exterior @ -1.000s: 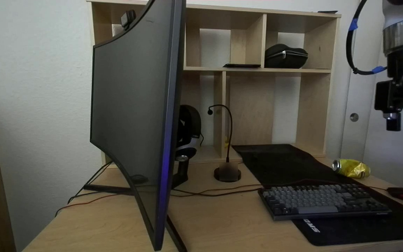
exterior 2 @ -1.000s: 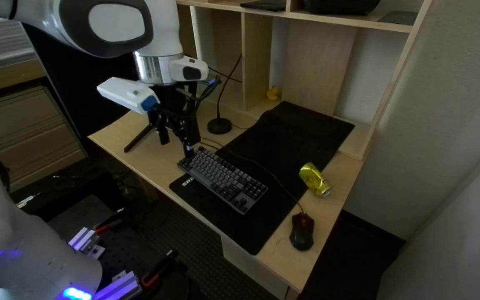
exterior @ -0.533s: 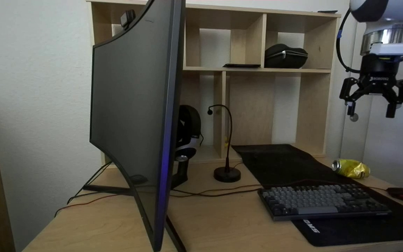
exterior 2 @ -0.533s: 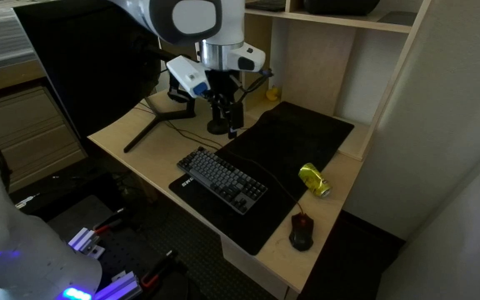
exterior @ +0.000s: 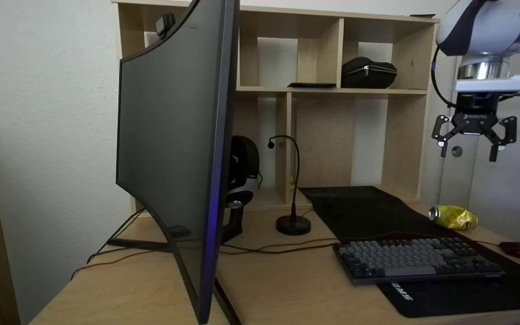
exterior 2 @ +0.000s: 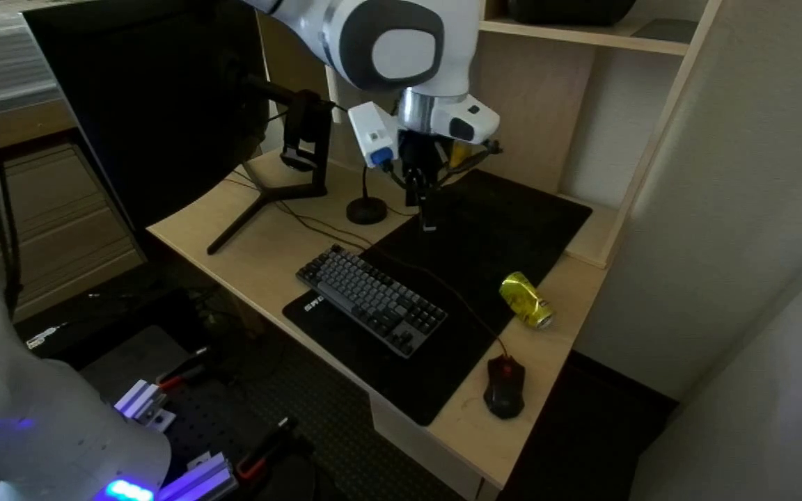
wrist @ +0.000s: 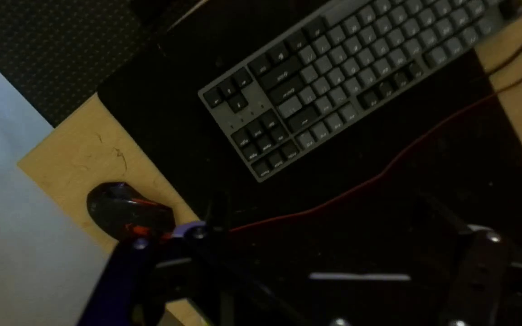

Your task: Put the drink can upright

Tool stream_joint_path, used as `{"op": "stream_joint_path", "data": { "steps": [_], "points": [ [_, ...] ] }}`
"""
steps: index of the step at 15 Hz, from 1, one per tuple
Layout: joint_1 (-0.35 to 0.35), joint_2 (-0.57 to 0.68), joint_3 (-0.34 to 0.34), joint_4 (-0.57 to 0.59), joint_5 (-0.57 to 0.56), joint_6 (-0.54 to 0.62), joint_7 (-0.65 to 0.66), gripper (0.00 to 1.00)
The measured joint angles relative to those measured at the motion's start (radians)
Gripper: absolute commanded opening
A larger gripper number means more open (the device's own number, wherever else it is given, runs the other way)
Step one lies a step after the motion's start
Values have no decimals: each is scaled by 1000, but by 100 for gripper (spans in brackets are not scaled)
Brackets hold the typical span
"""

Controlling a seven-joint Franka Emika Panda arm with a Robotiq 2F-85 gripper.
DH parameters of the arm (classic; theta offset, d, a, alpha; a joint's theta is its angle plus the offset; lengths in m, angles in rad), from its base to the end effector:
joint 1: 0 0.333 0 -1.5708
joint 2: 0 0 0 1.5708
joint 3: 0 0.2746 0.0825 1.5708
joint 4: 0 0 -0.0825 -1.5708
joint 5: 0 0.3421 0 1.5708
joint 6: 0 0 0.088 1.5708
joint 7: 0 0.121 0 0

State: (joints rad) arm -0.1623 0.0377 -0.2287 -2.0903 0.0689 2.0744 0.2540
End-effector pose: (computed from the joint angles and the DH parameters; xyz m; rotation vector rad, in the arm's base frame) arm 0.4717 -0.1893 0.3685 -2.9097 1.0291 0.0754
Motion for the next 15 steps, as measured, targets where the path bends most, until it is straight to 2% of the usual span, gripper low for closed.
{"op": "stream_joint_path", "data": {
  "steps": [2,6,9,10,12,15],
  "points": [
    [-38,110,-31,115,47,-19,22,100],
    [-115,265,-72,310,114,-137,36,100],
    [-121,287,-72,333,114,-147,44,100],
    [-122,296,-73,336,129,-149,84,100],
    [-139,351,-75,370,185,-149,154,100],
    [-202,486,-78,475,293,-148,215,100]
  ]
}}
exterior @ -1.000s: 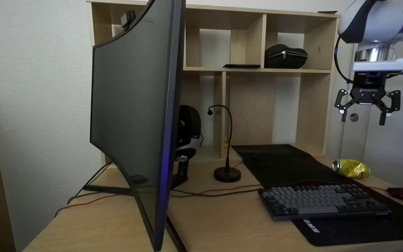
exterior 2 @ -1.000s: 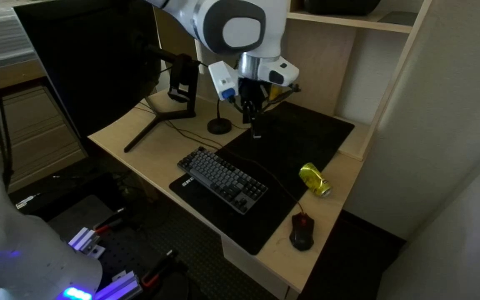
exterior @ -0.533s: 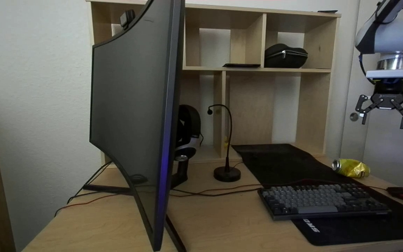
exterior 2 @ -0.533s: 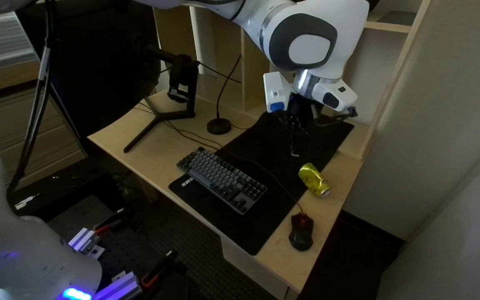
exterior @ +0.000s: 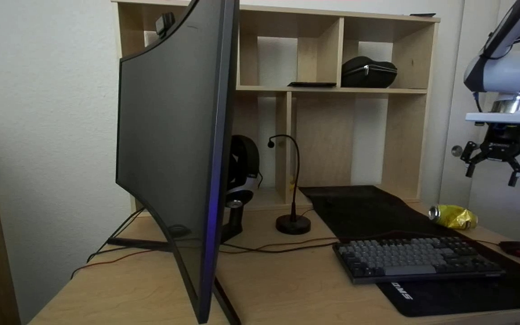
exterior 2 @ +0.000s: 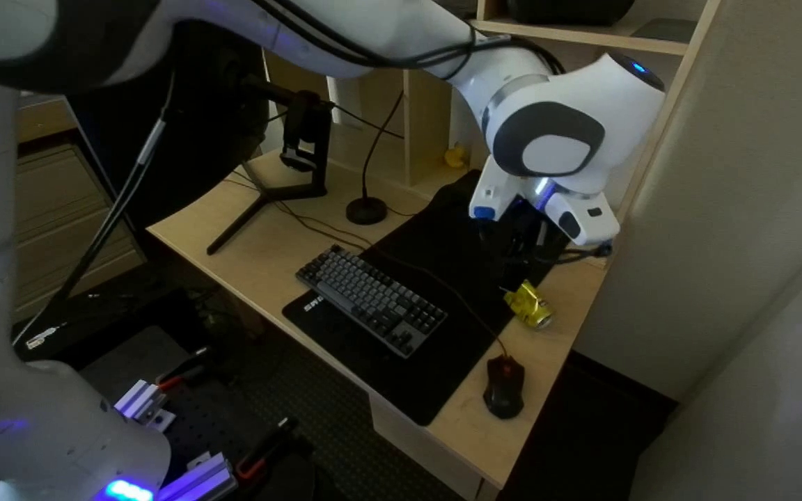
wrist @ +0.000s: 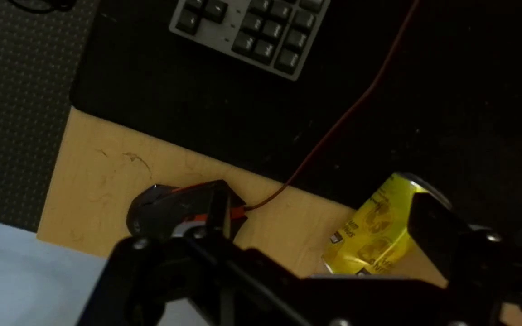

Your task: Put the drink can upright

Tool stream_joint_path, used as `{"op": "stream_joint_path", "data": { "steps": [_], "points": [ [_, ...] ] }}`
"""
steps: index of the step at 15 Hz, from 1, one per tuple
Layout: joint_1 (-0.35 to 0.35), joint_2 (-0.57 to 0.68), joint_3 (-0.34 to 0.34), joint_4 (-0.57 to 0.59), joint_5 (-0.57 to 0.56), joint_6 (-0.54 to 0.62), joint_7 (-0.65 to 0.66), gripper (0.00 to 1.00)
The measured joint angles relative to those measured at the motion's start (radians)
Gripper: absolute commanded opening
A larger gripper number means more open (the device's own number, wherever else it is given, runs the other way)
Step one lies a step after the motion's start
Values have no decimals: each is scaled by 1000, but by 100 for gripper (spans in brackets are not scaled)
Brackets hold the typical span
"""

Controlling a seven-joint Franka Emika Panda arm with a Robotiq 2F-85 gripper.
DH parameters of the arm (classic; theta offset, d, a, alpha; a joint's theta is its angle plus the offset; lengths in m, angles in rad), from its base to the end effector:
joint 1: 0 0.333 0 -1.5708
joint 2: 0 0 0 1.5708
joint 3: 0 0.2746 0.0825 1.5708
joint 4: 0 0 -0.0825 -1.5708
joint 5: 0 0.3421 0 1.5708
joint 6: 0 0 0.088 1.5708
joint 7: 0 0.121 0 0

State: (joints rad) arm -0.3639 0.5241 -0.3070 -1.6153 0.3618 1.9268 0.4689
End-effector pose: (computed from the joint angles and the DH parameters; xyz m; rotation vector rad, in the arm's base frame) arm 0.5026 -0.3391 0.2909 -2.3669 1.7499 0.2395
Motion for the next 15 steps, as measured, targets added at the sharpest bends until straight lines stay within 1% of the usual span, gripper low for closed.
{"op": "stream_joint_path", "data": {
  "steps": [3,5,6,9,11,13,15],
  "points": [
    [-92,127,0,133,100,-51,43,100],
    [-133,178,2,199,129,-90,58,100],
    [-140,189,3,216,132,-96,62,100],
    [-136,193,5,220,129,-94,72,100],
    [-144,215,13,240,168,-114,151,100],
    [-167,266,25,295,225,-147,226,100],
    [-196,329,35,356,284,-150,310,100]
  ]
}}
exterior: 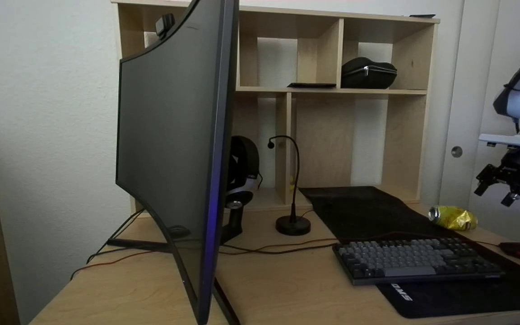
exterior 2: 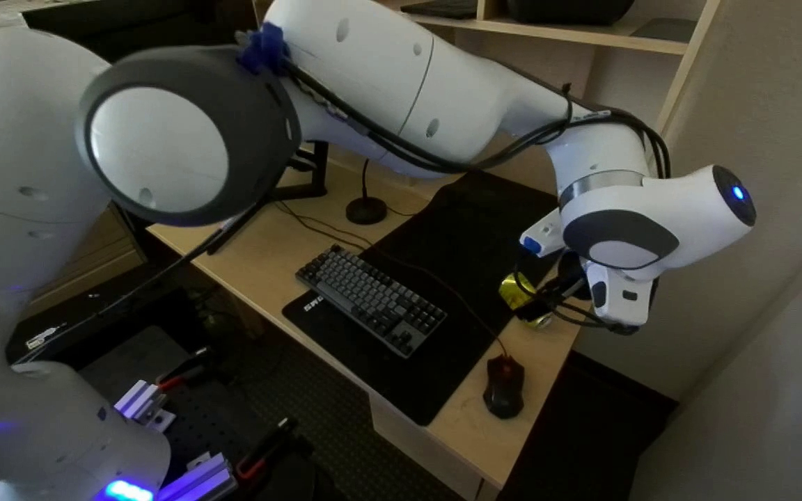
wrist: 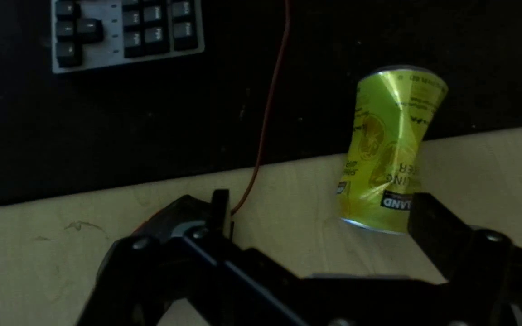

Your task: Put the drink can upright

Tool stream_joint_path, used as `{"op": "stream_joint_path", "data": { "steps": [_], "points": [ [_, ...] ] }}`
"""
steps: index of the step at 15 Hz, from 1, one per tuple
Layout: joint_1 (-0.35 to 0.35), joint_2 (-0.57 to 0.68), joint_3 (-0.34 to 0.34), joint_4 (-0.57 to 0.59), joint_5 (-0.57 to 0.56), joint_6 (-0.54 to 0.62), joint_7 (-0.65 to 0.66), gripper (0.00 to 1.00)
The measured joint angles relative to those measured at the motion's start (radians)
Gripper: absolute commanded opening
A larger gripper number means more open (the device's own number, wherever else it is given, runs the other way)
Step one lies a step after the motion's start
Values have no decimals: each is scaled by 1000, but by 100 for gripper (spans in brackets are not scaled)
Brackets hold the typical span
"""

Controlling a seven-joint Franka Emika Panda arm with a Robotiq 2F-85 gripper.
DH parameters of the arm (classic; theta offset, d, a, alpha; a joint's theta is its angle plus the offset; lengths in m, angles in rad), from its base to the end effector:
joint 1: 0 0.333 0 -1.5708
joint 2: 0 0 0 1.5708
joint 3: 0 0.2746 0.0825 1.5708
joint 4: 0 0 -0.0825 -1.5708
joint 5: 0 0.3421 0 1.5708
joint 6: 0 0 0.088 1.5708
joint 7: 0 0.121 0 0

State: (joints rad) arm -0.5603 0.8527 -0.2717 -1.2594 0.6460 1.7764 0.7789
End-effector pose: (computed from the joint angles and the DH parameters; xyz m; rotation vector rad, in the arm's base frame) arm 0.5073 -0.4120 0.2220 -1.7045 2.1141 0.3952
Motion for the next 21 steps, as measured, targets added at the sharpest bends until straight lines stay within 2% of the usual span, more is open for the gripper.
{"op": "stream_joint_path", "data": {
  "steps": [3,9,15,21],
  "points": [
    [-32,82,17,79,62,-6,105,100],
    [-31,109,31,108,58,0,147,100],
    [-21,213,80,191,64,157,211,100],
    [-30,273,96,268,62,149,256,100]
  ]
}}
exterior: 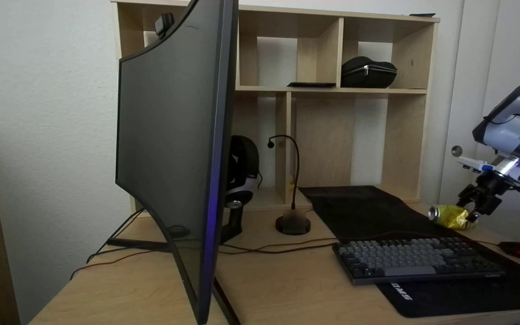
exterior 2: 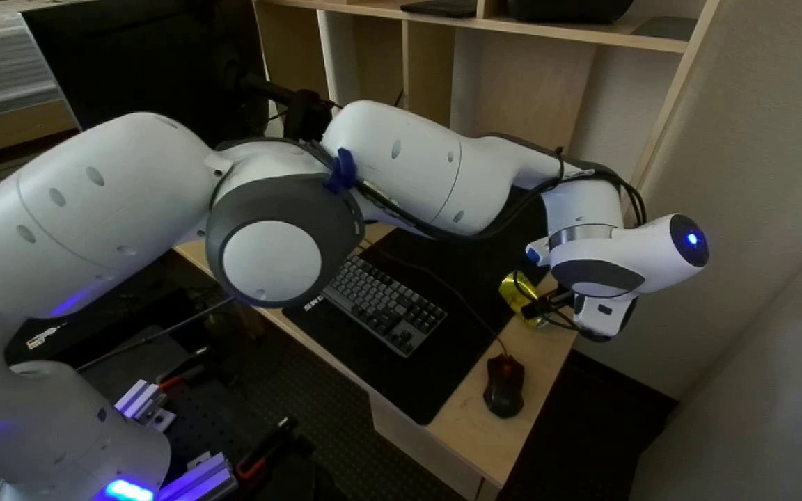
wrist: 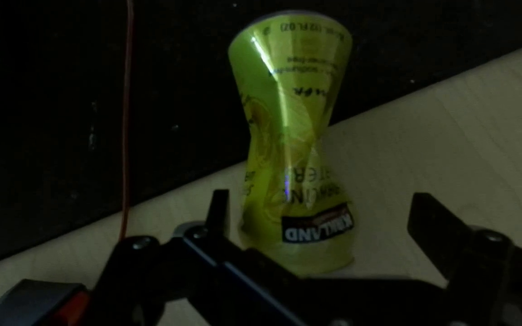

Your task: Put the drink can upright

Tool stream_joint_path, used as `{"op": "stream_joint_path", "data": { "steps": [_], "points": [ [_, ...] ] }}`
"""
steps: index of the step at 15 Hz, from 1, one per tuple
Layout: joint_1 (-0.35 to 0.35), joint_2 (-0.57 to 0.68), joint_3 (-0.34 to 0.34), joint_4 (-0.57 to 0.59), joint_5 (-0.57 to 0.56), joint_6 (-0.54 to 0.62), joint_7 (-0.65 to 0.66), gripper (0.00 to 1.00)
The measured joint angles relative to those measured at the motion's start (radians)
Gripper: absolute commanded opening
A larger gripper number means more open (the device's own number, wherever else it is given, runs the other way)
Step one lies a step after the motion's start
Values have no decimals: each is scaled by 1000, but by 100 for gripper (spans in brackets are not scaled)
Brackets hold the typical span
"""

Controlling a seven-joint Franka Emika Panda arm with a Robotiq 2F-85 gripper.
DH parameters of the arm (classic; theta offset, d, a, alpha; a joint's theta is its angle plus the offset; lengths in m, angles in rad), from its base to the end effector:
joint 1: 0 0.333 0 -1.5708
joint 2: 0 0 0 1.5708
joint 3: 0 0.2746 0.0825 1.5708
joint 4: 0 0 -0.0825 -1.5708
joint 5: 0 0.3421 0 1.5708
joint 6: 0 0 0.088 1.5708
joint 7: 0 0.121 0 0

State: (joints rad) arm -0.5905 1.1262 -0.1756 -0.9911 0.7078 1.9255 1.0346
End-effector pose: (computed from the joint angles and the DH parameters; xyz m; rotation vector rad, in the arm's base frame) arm 0.5604 -0.4089 0.1487 -1.4183 2.2725 0.3238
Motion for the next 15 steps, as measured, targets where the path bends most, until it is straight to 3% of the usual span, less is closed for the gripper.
{"op": "stream_joint_path", "data": {
  "steps": [6,7,8,11,13,15],
  "points": [
    [0,17,1,10,0,-3,1,100],
    [1,20,3,10,1,-3,1,91],
    [2,23,3,10,1,-3,1,74],
    [2,31,4,11,1,-2,1,53],
    [2,34,4,11,1,-2,1,39],
    [2,34,4,12,2,-2,1,39]
  ]
}}
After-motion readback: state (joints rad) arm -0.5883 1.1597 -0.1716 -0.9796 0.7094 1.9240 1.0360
